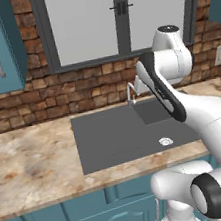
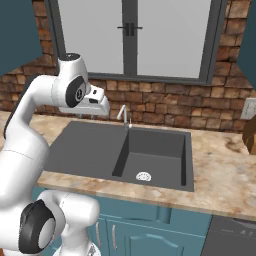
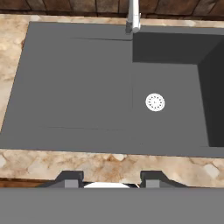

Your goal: Store the hot dog in the freezer for long-term storage. Close the freezer door after placing the cooked food.

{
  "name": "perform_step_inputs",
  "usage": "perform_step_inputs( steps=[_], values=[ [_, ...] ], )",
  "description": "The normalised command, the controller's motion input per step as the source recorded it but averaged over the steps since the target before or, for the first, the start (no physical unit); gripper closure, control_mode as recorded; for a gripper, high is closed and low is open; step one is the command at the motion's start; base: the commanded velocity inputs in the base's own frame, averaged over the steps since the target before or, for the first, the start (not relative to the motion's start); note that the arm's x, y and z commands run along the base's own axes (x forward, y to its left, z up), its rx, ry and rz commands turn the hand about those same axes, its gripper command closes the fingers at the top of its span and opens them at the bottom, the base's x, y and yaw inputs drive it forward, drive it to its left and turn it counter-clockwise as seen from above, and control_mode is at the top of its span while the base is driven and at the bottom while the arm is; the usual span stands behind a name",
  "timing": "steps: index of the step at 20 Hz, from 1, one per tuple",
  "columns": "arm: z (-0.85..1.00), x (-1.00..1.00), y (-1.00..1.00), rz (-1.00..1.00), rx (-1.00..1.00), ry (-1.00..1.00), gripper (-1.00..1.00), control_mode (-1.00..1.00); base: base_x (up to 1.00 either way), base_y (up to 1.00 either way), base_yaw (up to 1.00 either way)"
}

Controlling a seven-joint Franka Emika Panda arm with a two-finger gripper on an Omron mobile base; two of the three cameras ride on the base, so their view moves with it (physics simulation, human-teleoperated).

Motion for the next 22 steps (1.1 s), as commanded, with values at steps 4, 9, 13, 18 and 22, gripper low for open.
perform_step_inputs(
  steps=[4,9,13,18,22],
  values=[
    [0.0,0.0,0.0,0.0,0.0,0.0,-1.0,1.0,0.0,0.0,0.0],
    [0.0,0.0,0.0,0.0,0.0,0.0,-1.0,1.0,-0.08,0.0,0.0],
    [0.0,0.0,0.0,0.0,0.0,0.0,-1.0,1.0,-0.16,0.01,0.0],
    [0.0,0.0,0.0,0.0,0.0,0.0,-1.0,1.0,-0.4,0.07,-0.07],
    [0.0,0.0,0.0,0.0,0.0,0.0,-1.0,1.0,-0.44,0.28,-0.11]
  ],
)
